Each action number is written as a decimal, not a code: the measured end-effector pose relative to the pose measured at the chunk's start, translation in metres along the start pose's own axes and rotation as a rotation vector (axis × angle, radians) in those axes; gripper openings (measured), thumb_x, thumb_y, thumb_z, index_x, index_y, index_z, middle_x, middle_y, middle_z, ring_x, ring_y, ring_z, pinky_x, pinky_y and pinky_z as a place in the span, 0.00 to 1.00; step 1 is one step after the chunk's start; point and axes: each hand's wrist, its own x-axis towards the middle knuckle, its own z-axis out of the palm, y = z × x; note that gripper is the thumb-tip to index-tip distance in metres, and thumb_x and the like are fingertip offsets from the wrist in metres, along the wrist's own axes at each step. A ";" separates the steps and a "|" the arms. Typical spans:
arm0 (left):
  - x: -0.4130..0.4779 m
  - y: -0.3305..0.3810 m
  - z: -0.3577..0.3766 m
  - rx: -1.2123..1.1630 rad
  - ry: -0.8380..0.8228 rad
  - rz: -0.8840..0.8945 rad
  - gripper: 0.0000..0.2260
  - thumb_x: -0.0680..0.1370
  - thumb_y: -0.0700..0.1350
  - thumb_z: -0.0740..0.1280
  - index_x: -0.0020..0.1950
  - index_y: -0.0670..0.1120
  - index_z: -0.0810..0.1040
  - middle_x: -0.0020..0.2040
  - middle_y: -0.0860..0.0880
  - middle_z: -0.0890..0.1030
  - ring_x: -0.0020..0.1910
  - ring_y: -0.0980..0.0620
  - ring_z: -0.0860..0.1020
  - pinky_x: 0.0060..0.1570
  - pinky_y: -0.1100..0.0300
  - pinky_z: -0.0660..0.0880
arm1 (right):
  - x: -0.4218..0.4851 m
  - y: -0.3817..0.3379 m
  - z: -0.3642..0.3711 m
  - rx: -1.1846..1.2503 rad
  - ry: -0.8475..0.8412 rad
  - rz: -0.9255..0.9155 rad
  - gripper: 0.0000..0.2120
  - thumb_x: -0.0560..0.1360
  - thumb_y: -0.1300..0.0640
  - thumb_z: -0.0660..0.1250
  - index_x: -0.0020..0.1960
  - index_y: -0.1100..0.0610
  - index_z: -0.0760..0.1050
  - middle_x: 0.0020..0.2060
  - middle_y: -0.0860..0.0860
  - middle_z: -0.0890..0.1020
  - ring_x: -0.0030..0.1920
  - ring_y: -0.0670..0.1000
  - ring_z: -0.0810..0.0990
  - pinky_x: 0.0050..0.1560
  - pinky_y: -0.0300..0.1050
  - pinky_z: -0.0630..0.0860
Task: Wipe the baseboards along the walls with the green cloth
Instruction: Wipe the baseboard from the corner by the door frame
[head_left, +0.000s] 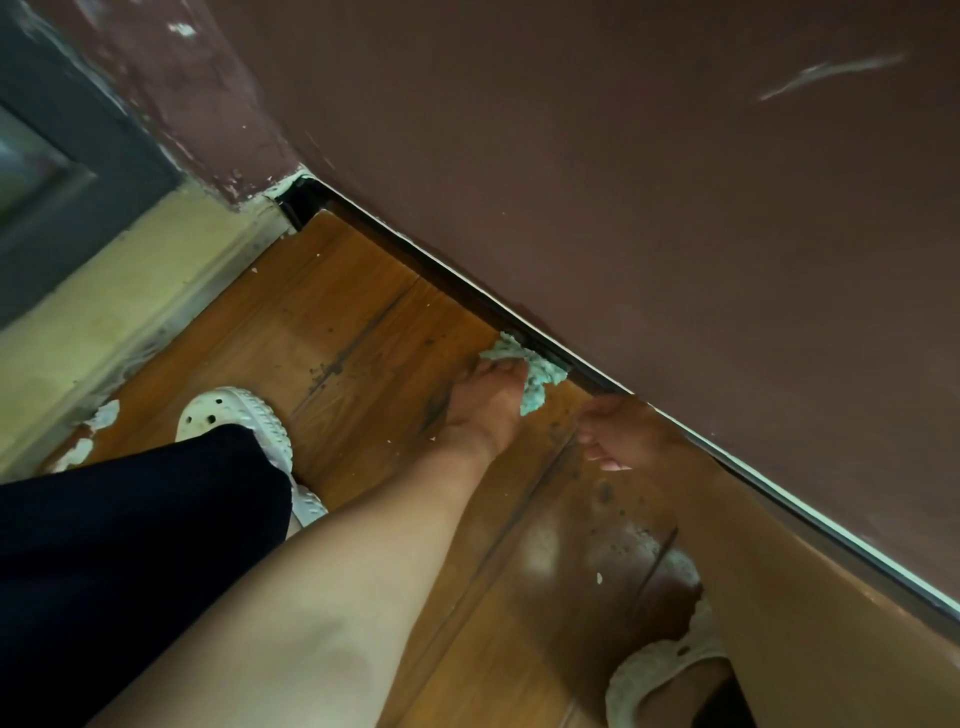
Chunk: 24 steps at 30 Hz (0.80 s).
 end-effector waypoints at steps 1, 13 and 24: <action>0.000 -0.007 -0.002 0.008 0.003 -0.059 0.28 0.78 0.43 0.67 0.77 0.49 0.65 0.75 0.48 0.71 0.74 0.43 0.67 0.70 0.50 0.66 | 0.002 -0.001 0.003 -0.004 -0.015 0.004 0.10 0.77 0.63 0.61 0.39 0.53 0.74 0.32 0.52 0.75 0.24 0.47 0.72 0.29 0.37 0.70; -0.021 0.008 0.002 -0.022 -0.107 0.219 0.28 0.79 0.41 0.63 0.79 0.52 0.63 0.79 0.51 0.65 0.78 0.46 0.60 0.73 0.49 0.63 | 0.000 0.003 0.015 -0.106 -0.072 -0.024 0.12 0.80 0.62 0.62 0.37 0.54 0.69 0.27 0.50 0.69 0.20 0.45 0.67 0.22 0.35 0.62; -0.016 -0.002 -0.004 -0.030 -0.111 -0.025 0.28 0.77 0.43 0.66 0.77 0.49 0.64 0.75 0.47 0.70 0.74 0.42 0.65 0.71 0.46 0.67 | -0.014 0.027 -0.013 -0.144 -0.031 0.019 0.13 0.79 0.62 0.61 0.37 0.52 0.71 0.26 0.48 0.76 0.25 0.47 0.76 0.26 0.39 0.70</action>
